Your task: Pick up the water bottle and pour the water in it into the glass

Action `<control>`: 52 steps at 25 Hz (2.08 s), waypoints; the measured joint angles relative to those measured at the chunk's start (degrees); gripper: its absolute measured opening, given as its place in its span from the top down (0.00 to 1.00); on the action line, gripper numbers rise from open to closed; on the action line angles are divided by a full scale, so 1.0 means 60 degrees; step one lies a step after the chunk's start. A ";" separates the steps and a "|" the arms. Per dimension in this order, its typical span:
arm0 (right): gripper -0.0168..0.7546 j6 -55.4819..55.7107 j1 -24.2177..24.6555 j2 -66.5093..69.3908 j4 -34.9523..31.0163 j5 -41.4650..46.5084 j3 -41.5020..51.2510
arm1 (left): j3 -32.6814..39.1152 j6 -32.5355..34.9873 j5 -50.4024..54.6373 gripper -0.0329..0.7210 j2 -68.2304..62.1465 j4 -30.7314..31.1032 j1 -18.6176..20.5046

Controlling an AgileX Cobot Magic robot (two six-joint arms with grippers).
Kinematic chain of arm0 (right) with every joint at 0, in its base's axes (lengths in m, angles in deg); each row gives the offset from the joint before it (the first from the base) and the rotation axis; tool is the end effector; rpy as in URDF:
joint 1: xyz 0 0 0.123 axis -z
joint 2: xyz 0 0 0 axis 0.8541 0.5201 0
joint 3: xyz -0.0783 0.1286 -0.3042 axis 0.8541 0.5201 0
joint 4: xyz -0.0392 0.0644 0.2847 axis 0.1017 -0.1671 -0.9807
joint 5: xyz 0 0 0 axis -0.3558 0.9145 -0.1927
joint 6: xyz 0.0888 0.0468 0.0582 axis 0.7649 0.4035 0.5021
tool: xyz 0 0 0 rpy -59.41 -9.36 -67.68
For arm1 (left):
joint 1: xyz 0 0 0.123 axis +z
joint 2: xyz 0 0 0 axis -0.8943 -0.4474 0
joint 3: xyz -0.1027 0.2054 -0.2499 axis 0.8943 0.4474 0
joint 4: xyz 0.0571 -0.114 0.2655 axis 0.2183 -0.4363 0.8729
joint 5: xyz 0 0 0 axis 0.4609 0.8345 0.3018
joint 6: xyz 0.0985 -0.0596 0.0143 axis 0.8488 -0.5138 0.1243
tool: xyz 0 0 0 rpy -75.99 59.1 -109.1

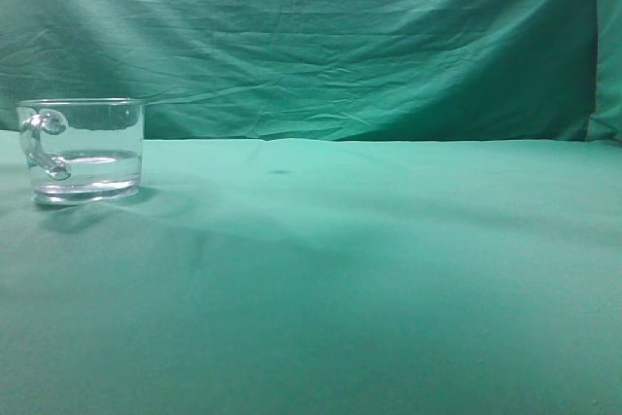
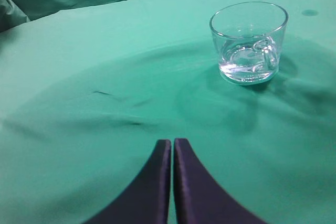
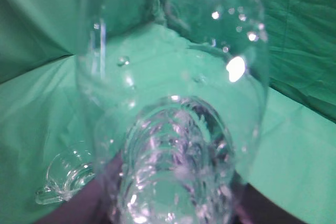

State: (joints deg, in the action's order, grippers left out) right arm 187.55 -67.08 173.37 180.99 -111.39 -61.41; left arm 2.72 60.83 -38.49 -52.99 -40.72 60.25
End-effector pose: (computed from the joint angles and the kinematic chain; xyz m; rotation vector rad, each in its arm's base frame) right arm 0.4586 0.1564 0.3757 -0.7956 1.7522 0.8535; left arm 0.0651 -0.0053 0.1696 0.2313 1.8222 0.0776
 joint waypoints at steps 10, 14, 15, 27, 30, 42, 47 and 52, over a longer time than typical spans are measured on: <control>0.62 0.0305 0.0162 0.0000 0.0000 -0.0070 0.0000 | 0.0000 0.0000 0.0000 0.96 0.0000 0.0000 0.0000; 0.62 -0.0282 0.0427 -0.0322 -0.0573 -0.0233 0.0675 | 0.0000 0.0000 0.0000 0.96 0.0000 0.0000 0.0000; 0.62 -0.0586 0.0449 -0.0538 -0.0833 -0.0141 0.1084 | 0.0000 0.0000 0.0000 0.96 0.0000 0.0000 0.0000; 0.62 -0.6483 0.0448 -0.3421 -0.5375 0.2038 0.6534 | 0.0000 0.0000 0.0000 0.96 0.0000 0.0000 0.0000; 0.62 -0.7826 0.0448 -0.3769 -0.6511 0.2535 0.7702 | 0.0000 0.0000 0.0000 0.96 0.0000 0.0000 0.0000; 0.62 -1.5555 -0.0260 -0.3952 -1.2557 0.2920 1.0681 | 0.0000 0.0000 0.0000 0.96 0.0000 0.0000 0.0000; 0.62 -1.6239 -0.0295 -0.3284 -1.4238 0.1442 1.1075 | 0.0000 0.0000 0.0000 0.96 0.0000 0.0000 0.0000; 0.62 -1.5742 -0.0295 -0.2444 -1.5063 0.0304 1.1124 | 0.0000 0.0000 0.0000 0.96 0.0000 0.0000 0.0000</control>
State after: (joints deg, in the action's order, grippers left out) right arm 93.10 -68.85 158.71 90.61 -109.56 5.33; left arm 2.72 60.83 -38.49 -52.99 -40.72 60.25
